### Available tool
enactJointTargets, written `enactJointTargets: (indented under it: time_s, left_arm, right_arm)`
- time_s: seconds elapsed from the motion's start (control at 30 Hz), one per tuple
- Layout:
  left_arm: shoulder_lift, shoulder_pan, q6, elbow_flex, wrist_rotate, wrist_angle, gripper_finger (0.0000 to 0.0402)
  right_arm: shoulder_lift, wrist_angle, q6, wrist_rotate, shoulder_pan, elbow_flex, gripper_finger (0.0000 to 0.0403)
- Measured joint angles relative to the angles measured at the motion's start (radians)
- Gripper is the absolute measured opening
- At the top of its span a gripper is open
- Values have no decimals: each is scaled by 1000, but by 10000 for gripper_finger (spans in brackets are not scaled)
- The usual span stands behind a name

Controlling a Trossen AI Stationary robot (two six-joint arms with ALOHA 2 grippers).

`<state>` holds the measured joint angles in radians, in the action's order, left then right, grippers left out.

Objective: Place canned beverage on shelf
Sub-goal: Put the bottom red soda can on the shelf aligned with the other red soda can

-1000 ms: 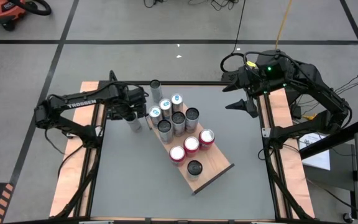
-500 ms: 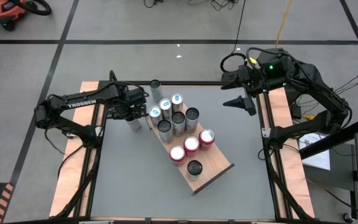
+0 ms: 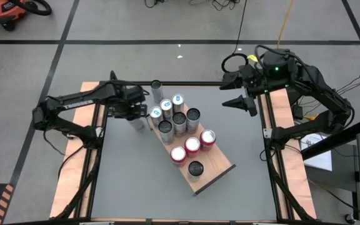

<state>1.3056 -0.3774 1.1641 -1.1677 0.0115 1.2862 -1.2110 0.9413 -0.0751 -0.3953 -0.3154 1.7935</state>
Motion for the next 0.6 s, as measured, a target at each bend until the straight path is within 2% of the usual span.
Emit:
enactJointTargets:
  time_s: [0.17, 0.27, 0.37, 0.6]
  left_arm:
    - [-49, 10, 20, -112, -25, 92, 242]
    - [-67, 29, 34, -219, -18, 173, 242]
    - [-70, 50, 41, -337, 32, 278, 242]
    - [-83, 100, 54, -603, 151, 286, 242]
  right_arm:
    - [0, -66, -83, 4, 18, 0, 313]
    - [-1, -102, -123, 6, 22, 0, 313]
    - [-1, -132, -138, 30, 30, 0, 313]
    - [-1, -200, -183, 61, 60, 0, 313]
